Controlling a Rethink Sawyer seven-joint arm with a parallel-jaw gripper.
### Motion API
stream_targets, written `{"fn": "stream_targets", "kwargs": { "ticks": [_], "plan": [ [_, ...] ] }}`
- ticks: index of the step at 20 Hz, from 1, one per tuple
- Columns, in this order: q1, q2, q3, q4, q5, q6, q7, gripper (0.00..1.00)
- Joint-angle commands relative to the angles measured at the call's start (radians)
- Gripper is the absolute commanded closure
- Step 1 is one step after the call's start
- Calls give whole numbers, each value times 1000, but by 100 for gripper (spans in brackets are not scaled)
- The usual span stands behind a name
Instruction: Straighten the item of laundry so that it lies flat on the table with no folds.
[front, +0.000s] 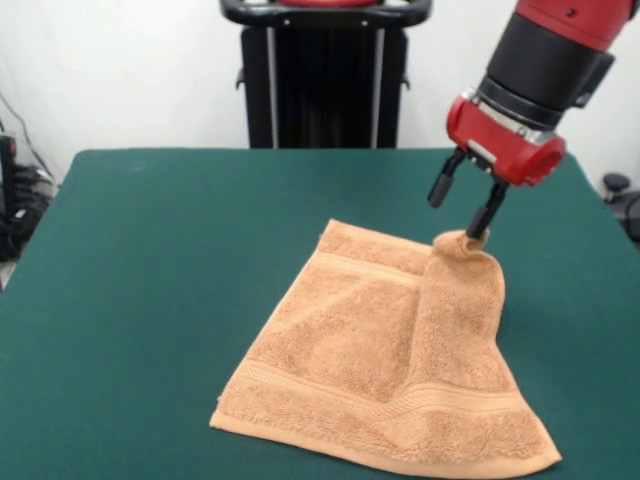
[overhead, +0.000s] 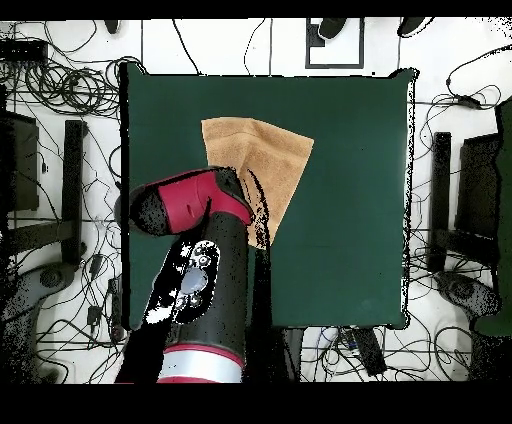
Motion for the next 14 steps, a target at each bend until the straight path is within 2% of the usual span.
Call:
{"fn": "stream_targets", "kwargs": {
  "ticks": [1,14],
  "plan": [
    [-30,43,130,121,-58,-10,-180,0],
    [-26,47,145,125,-85,-31,-150,0]
  ]
}}
